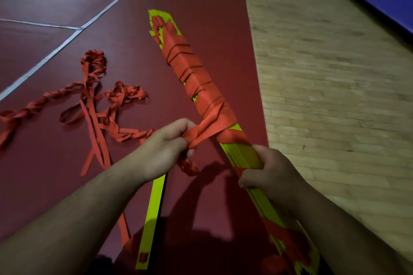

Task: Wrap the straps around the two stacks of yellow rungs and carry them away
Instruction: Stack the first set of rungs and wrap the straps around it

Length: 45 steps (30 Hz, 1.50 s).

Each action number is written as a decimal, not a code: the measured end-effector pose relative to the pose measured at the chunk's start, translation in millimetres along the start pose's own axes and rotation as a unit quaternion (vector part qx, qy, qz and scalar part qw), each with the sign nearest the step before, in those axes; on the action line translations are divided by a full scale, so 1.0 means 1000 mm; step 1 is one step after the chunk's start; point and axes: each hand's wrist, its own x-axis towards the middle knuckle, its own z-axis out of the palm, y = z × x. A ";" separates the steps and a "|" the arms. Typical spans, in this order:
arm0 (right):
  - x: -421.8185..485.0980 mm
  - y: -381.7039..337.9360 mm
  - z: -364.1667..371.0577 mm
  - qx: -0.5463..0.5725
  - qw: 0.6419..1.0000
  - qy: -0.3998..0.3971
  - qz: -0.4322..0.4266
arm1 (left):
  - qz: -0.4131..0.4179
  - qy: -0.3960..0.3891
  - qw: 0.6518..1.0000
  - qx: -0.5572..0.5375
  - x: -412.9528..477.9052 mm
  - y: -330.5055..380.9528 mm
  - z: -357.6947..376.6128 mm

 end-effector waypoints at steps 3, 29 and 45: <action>0.002 0.001 0.000 -0.034 0.999 0.026 0.014 | -0.019 0.022 0.999 -0.041 0.000 0.002 0.000; 0.002 0.000 0.011 0.114 0.993 -0.031 0.010 | 0.005 0.041 0.999 -0.013 0.004 0.000 0.014; 0.001 0.004 0.010 0.125 0.976 -0.171 0.041 | -0.001 0.191 0.963 -0.189 0.010 -0.004 0.028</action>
